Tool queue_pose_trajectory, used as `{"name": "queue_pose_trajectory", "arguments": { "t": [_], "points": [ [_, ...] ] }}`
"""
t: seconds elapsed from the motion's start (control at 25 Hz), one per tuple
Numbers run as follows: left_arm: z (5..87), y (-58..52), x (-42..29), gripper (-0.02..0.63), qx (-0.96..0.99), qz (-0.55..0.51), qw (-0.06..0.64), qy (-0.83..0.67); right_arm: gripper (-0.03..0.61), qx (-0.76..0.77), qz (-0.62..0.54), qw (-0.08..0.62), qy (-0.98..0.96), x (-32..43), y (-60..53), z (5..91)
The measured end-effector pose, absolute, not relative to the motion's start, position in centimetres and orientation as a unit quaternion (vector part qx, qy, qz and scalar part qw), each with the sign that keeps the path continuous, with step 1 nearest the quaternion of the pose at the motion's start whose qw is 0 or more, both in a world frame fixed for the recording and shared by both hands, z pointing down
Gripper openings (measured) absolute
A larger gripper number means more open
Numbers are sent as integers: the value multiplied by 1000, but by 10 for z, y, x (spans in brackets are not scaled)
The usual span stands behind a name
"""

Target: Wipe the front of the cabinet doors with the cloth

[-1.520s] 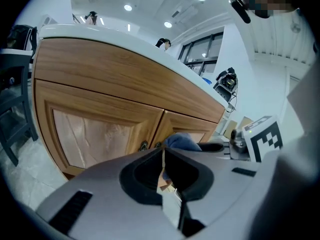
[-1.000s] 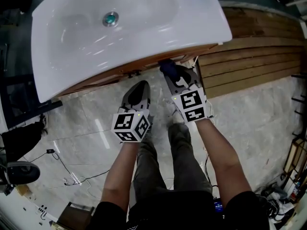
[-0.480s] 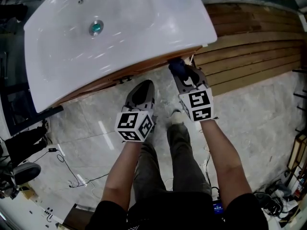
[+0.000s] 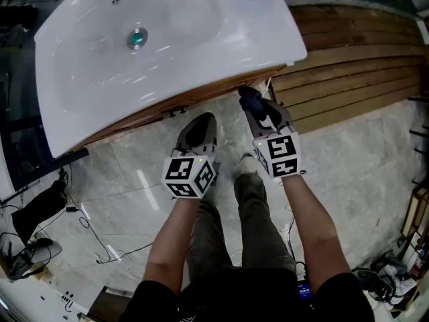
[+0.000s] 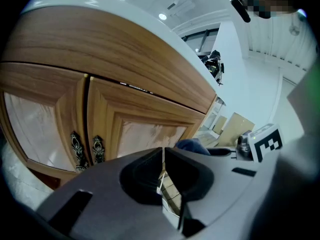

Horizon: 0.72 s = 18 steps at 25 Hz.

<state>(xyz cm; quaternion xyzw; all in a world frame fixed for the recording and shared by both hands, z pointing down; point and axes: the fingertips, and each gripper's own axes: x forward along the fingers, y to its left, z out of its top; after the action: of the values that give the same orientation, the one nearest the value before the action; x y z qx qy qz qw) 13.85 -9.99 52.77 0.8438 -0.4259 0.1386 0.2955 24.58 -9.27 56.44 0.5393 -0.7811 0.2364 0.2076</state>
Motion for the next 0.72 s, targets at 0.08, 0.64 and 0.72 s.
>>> {"name": "queue_pose_trajectory", "arguments": {
  "t": [0.08, 0.64, 0.72],
  "points": [
    [527, -99, 129, 21, 843, 138, 295, -429, 152, 533, 240, 210, -784, 233, -89, 567],
    [539, -85, 37, 21, 818, 140, 304, -467, 152, 476, 246, 224, -814, 129, -87, 589],
    [541, -83, 27, 21, 815, 140, 306, -472, 152, 469, 245, 224, -818, 117, -88, 590]
  ]
}}
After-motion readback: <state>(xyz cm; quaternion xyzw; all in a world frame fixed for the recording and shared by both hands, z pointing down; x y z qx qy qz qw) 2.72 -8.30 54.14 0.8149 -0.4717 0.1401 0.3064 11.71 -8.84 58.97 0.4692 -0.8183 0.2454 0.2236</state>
